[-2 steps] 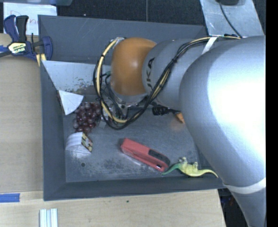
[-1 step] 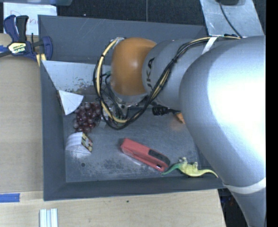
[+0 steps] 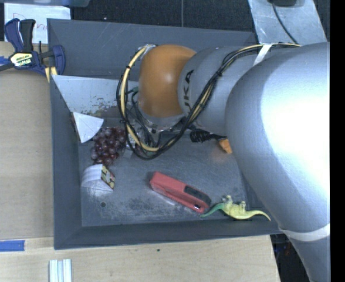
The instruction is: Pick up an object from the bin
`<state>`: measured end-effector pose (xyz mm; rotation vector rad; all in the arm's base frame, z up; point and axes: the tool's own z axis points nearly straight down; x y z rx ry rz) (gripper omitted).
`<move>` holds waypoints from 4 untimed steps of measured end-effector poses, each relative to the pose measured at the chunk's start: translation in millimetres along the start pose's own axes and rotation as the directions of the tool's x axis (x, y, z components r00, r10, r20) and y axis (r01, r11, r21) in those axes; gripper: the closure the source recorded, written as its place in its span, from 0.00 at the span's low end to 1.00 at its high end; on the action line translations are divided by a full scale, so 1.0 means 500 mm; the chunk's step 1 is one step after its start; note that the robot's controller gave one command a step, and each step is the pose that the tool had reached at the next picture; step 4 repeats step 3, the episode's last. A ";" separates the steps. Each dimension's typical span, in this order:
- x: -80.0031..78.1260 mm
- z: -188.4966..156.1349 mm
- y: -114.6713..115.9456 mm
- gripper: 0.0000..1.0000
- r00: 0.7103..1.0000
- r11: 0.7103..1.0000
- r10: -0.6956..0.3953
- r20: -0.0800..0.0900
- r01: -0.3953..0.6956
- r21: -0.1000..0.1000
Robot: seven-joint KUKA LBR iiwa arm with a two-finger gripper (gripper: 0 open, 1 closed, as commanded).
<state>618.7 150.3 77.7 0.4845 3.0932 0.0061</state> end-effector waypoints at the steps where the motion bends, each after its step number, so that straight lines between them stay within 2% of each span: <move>1: -0.002 -0.026 0.001 1.00 1.000 1.000 0.000 0.002 0.000 -0.001; 2: 0.001 -0.079 -0.001 1.00 1.000 1.000 0.000 -0.004 0.000 0.002; 3: -0.002 -0.141 0.000 1.00 1.000 1.000 0.000 0.000 0.000 0.000; 4: -0.002 -0.141 0.000 1.00 1.000 1.000 0.000 0.000 0.000 0.000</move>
Offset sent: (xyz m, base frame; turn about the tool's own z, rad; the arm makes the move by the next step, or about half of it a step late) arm 0.0006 0.0002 0.0716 0.0002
